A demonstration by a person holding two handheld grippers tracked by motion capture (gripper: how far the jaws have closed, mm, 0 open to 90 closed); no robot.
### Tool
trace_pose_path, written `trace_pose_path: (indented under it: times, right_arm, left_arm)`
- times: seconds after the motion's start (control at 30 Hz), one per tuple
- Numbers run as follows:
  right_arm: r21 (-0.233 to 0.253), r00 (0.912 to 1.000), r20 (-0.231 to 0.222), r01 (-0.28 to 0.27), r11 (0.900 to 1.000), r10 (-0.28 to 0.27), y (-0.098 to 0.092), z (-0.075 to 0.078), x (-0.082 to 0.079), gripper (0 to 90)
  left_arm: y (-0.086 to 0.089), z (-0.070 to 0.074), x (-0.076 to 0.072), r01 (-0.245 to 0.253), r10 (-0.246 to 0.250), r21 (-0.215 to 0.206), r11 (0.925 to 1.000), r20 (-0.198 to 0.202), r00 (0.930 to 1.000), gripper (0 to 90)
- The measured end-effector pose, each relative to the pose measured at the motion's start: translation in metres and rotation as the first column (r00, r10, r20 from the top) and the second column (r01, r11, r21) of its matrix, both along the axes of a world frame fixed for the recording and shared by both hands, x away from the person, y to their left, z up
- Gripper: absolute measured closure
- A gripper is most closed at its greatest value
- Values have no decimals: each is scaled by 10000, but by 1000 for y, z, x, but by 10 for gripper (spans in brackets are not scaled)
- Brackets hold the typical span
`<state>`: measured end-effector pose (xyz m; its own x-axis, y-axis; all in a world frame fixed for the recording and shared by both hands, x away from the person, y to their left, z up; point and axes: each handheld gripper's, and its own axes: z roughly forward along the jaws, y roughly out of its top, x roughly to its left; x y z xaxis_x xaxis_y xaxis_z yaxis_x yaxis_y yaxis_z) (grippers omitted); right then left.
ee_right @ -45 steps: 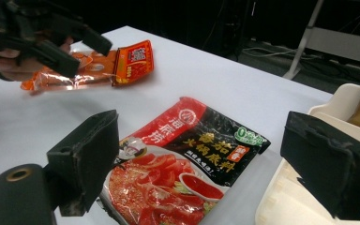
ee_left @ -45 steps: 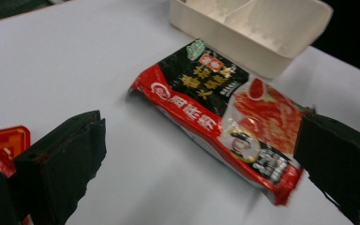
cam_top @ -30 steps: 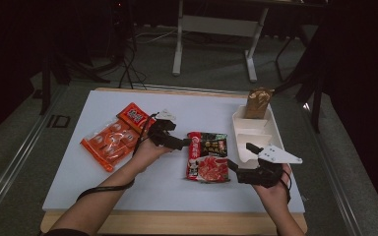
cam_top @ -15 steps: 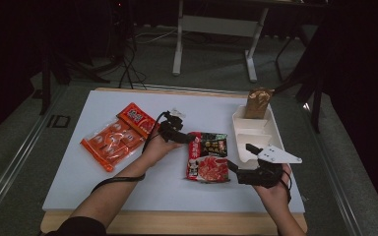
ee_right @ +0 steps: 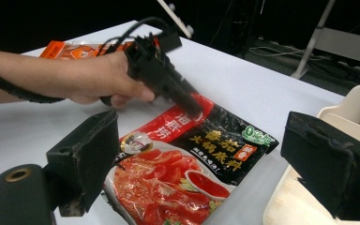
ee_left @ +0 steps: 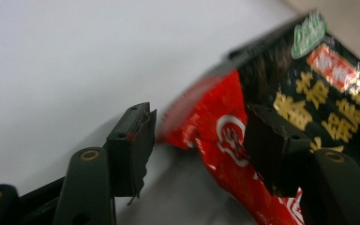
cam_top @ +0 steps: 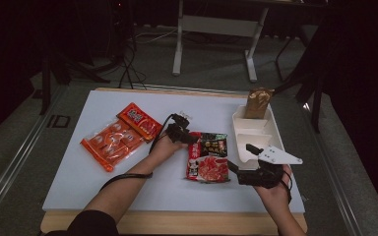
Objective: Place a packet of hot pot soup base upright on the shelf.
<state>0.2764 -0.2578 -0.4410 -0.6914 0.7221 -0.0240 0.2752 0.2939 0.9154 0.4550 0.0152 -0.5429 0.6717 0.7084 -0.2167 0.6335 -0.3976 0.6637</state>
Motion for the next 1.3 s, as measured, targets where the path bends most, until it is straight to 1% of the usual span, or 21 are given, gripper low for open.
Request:
trace_pose_path:
  times: [0.1,0.17,0.2,0.23,0.27,0.33,0.4,0.47,0.57,0.7,0.73,0.77,0.83,0.93,1.07,1.13,1.2,1.23,1.27,1.3]
  right_arm:
    - [51,10000,-55,-5,10000,6,-1,0,0,130]
    - [36,10000,-60,-8,10000,9,-1,0,0,130]
    - [44,10000,-54,-16,10000,16,0,0,0,130]
    - [29,10000,-50,-20,10000,20,0,0,0,130]
    - [0,10000,-32,-16,10000,16,0,0,0,130]
    - [0,10000,-55,-27,10000,27,0,0,1,130]
    - [-29,10000,-60,-24,10000,24,0,-1,1,131]
    - [-11,9999,-122,-9,10000,9,0,-1,2,131]
    - [-11,9999,-142,18,10000,-18,0,-2,3,131]
    - [-21,9999,-117,35,10000,-35,0,-2,3,131]
    - [-13,9999,-114,32,10000,-32,0,-2,3,130]
    - [-18,9999,-108,29,10000,-29,0,-2,3,130]
    - [-28,10000,-67,46,10000,-46,0,-1,2,130]
    - [51,10000,16,86,10000,-86,0,0,2,131]
    - [191,9998,125,134,9997,-137,-3,4,1,131]
    - [245,9998,106,186,9995,-189,-5,5,2,128]
    - [304,9999,63,93,9995,-95,-6,6,2,102]
    - [390,9999,44,97,9992,-99,-7,6,2,102]
    - [365,10000,16,70,9993,-70,-8,7,2,102]
    - [330,9998,150,111,9994,-116,-8,7,2,102]
  left_arm:
    - [0,-1,-1,-23,21,-198,9998,-91,10000,511]
    - [-1,-1,-1,0,-4,-200,9998,-168,9999,553]
    - [-2,0,-1,37,-43,-205,9998,-291,9996,576]
    - [-3,0,-1,6,-15,-234,9997,-417,9991,624]
    - [-3,0,-2,-10,2,-190,9998,-456,9990,646]
    - [-4,1,-3,-163,155,-161,9997,-514,9986,718]
    - [-3,1,-3,-239,227,-201,9995,-591,9980,768]
    - [-4,3,-4,-162,159,-46,9999,-443,9989,791]
    - [-4,8,-6,-188,187,-26,9998,-356,9992,822]
    - [-1,17,-12,-275,269,-288,9992,-220,9994,841]
    - [1,19,-13,-346,337,-397,9986,-246,9991,844]
    - [2,22,-14,-317,308,-476,9984,-195,9993,847]
    - [5,28,-19,-272,270,-560,9981,-46,9996,848]
    - [6,36,-26,-93,114,-516,9986,425,9990,849]
    - [10,46,-34,-46,94,-779,9970,611,9981,852]
    - [11,52,-39,15,57,-869,9962,822,9966,854]
    - [12,58,-43,71,23,-950,9955,984,9951,856]
    - [13,62,-45,106,1,-1056,9944,1008,9949,856]
    - [13,64,-47,143,-16,-1175,9930,1071,9942,858]
    - [13,67,-50,169,-34,-1172,9930,1145,9934,859]
